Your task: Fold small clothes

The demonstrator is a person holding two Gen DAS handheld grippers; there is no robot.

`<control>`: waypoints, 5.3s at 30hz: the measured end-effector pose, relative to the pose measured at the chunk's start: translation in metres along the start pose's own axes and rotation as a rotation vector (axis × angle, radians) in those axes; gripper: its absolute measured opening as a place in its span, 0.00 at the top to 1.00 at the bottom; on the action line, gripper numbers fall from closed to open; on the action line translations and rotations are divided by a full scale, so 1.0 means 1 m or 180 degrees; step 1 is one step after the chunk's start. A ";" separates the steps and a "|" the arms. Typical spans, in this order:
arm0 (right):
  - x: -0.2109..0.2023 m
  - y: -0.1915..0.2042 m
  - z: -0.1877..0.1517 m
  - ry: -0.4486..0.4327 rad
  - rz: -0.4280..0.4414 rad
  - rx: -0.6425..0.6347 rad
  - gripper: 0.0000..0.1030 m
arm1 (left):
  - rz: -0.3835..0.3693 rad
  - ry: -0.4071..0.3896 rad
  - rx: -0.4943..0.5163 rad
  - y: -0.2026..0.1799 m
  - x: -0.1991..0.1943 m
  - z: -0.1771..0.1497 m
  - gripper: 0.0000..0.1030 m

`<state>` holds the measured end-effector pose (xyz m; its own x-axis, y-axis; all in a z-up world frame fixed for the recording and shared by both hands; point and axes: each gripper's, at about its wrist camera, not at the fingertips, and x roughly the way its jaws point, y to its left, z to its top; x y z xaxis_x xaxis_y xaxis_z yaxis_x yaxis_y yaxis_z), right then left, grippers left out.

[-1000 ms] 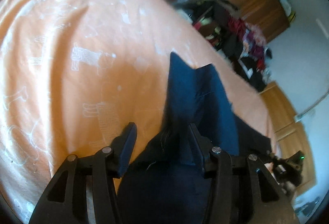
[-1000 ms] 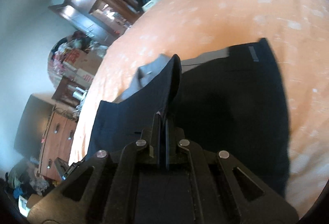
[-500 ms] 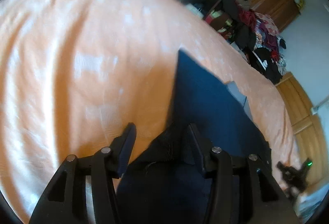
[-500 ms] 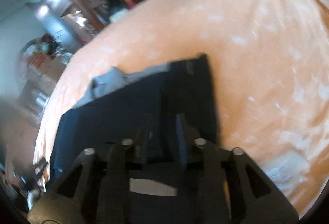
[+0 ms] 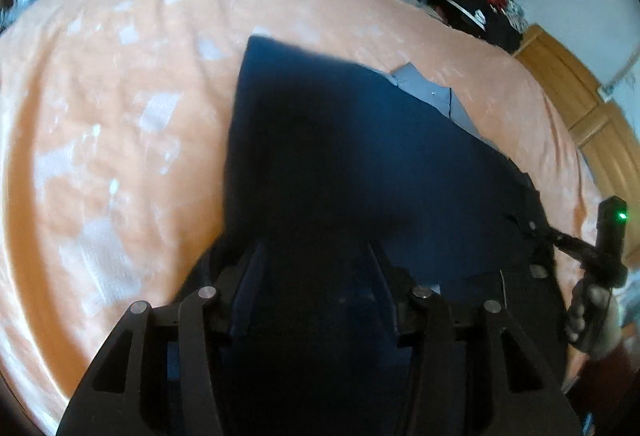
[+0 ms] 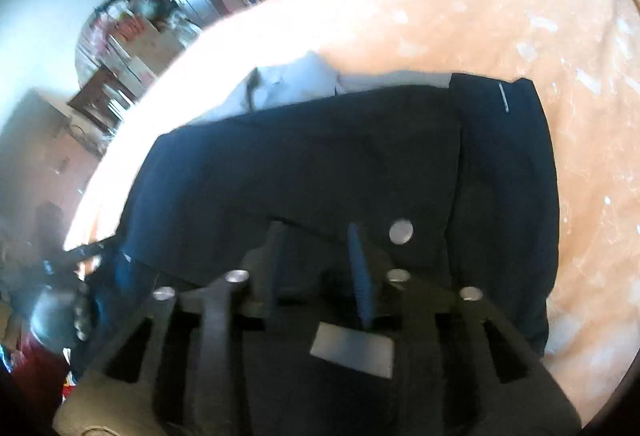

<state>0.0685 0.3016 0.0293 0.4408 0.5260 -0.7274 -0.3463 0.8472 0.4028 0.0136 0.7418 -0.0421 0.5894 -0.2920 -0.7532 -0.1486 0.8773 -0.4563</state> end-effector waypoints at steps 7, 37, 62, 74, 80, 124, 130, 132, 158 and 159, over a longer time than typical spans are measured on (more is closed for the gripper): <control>-0.018 -0.007 -0.013 0.0110 -0.0150 0.0167 0.61 | -0.0177 -0.0121 -0.0350 0.019 -0.017 -0.006 0.61; -0.134 -0.082 -0.160 0.0035 -0.1670 0.0146 0.00 | 0.1423 -0.0628 -0.0588 0.119 -0.147 -0.102 0.36; -0.135 -0.086 -0.165 -0.0167 -0.1446 0.0136 0.00 | 0.1371 -0.0435 -0.0177 0.110 -0.117 -0.098 0.00; -0.134 -0.087 -0.165 -0.0194 -0.1426 0.0138 0.00 | 0.1419 -0.0437 -0.0156 0.110 -0.114 -0.098 0.00; -0.134 -0.086 -0.165 -0.0193 -0.1428 0.0136 0.00 | 0.1425 -0.0440 -0.0154 0.110 -0.113 -0.098 0.00; -0.134 -0.086 -0.165 -0.0199 -0.1419 0.0141 0.00 | 0.1431 -0.0447 -0.0145 0.113 -0.112 -0.097 0.00; -0.134 -0.086 -0.165 -0.0201 -0.1418 0.0141 0.00 | 0.1432 -0.0450 -0.0143 0.113 -0.112 -0.098 0.00; -0.134 -0.086 -0.165 -0.0201 -0.1419 0.0141 0.00 | 0.1432 -0.0450 -0.0143 0.113 -0.112 -0.098 0.00; -0.199 -0.037 -0.190 0.0326 -0.0312 0.0419 0.03 | 0.0511 -0.0686 -0.0317 0.104 -0.197 -0.124 0.01; -0.196 -0.033 -0.197 0.0407 -0.0261 0.0440 0.04 | 0.0458 -0.0692 -0.0308 0.102 -0.204 -0.130 0.01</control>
<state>-0.1692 0.1559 0.0491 0.3511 0.4485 -0.8220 -0.1927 0.8937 0.4053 -0.2244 0.8415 0.0033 0.7118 -0.0691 -0.6990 -0.3121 0.8604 -0.4029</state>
